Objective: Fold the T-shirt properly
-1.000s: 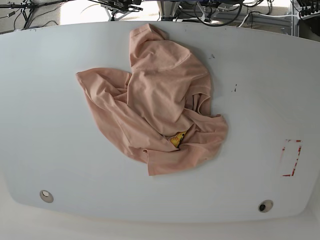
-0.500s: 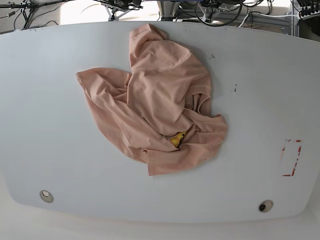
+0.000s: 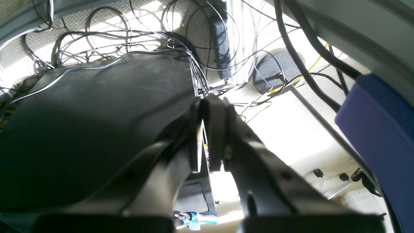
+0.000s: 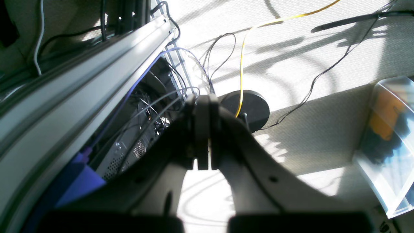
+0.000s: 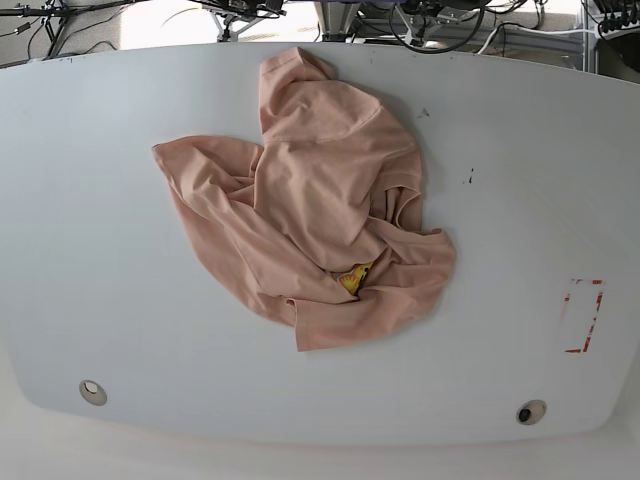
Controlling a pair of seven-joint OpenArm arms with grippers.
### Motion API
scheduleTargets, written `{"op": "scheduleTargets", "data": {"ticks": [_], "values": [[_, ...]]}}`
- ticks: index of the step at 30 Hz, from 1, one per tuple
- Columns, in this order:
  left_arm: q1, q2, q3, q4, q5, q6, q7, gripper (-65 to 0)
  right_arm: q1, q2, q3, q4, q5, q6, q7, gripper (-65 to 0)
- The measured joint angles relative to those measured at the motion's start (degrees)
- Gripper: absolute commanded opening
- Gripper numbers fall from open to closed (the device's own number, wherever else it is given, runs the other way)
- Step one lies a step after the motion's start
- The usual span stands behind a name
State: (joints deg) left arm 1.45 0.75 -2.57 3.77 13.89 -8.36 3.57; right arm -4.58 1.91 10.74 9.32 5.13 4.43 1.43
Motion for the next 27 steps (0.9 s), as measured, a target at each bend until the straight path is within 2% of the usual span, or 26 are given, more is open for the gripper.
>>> {"op": "scheduleTargets", "data": {"ticks": [19, 27], "values": [[1.88, -0.48, 0.00, 0.87, 0.17, 0.00, -0.22, -62.9, -3.58, -0.33, -3.52, 3.74, -0.02, 0.04, 2.16, -65.0], [1.53, -0.46, -0.33, 0.96, 0.17, -0.20, -0.24, -62.9, -2.60, -0.15, -1.97, 3.72, 0.09, 0.07, 1.36, -65.0]]}}
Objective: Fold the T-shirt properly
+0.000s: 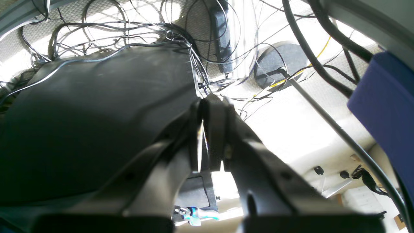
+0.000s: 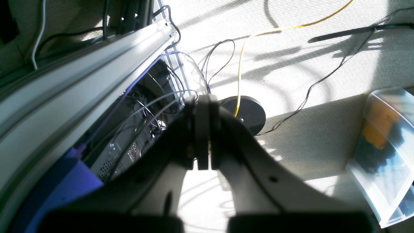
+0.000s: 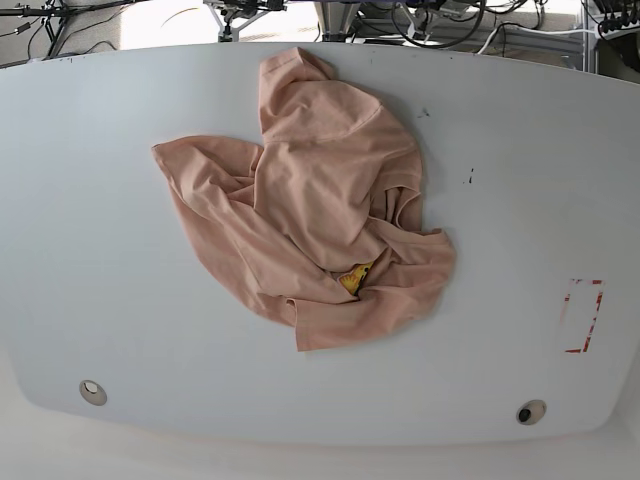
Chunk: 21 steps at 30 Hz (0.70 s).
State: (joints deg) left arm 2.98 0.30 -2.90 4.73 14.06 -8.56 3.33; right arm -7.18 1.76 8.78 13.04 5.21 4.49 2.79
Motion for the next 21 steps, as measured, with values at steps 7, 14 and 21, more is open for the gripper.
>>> {"op": "scheduleTargets", "data": {"ticks": [7, 14, 21], "values": [[-0.15, 0.00, -0.31, 0.04, 0.00, 0.02, -0.22, -62.7, 0.28, 0.02, -0.37, -0.35, 0.09, -0.07, 0.20, -65.0], [0.20, 0.00, -0.48, 0.15, 0.00, 0.02, -0.17, -62.8, 0.26, 0.00, -0.57, -0.50, 0.04, -0.07, 0.09, -65.0], [0.11, 0.00, -0.04, 0.15, 0.00, 0.02, -0.20, -62.9, 0.63, 0.17, -0.57, -0.22, 0.07, -0.15, -0.35, -65.0]]}}
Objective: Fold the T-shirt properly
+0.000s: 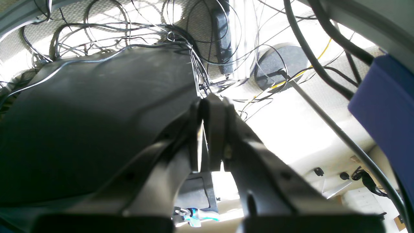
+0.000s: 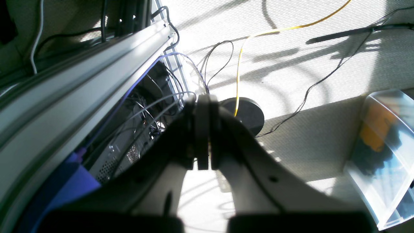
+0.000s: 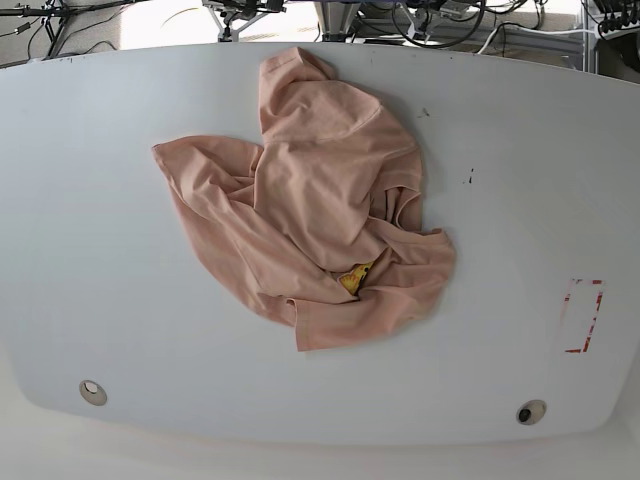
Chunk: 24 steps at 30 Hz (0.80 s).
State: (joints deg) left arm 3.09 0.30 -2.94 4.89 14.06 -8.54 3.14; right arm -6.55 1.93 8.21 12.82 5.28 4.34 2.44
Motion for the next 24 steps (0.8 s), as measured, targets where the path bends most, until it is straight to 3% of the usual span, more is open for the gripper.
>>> {"op": "scheduleTargets", "data": {"ticks": [24], "values": [[0.04, -0.02, -0.11, 0.11, 0.24, 0.00, 0.00, -62.7, 0.11, 0.31, -0.33, 0.52, -0.17, -0.28, -0.13, -65.0]]}}
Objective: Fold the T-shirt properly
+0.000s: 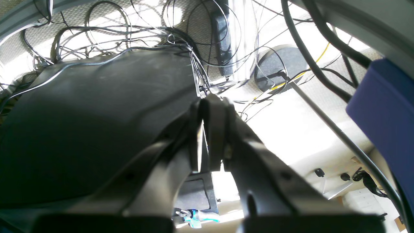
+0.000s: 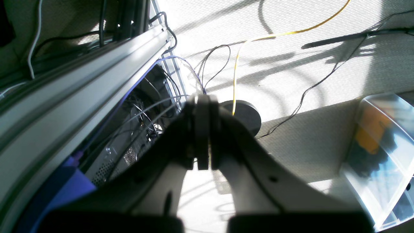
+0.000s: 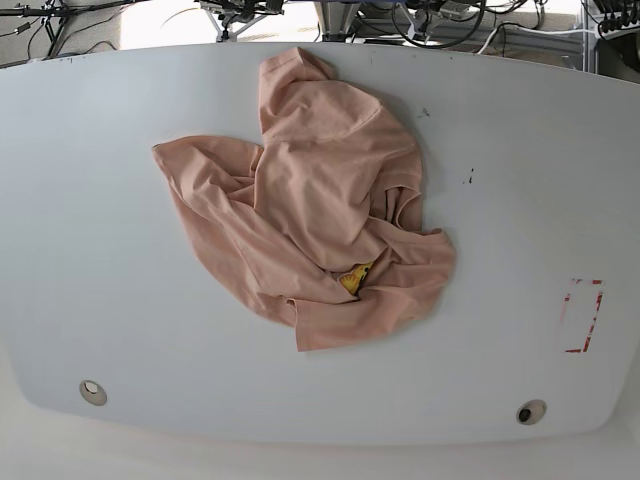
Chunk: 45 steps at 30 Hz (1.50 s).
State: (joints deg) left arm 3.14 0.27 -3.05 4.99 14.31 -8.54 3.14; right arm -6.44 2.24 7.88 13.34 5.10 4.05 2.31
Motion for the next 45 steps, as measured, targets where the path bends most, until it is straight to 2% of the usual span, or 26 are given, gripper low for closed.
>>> {"op": "scheduleTargets", "data": {"ticks": [30, 45], "values": [[1.88, 0.00, 0.13, 0.35, 0.22, 0.02, -0.26, -62.8, -1.40, 0.02, -0.09, 0.24, -0.39, -0.02, 0.07, -65.0], [6.12, -0.63, 1.18, 3.02, 0.20, 0.20, -3.85, -63.1, -5.55, 0.66, -0.37, 3.80, -0.42, 0.02, 0.02, -65.0]]}}
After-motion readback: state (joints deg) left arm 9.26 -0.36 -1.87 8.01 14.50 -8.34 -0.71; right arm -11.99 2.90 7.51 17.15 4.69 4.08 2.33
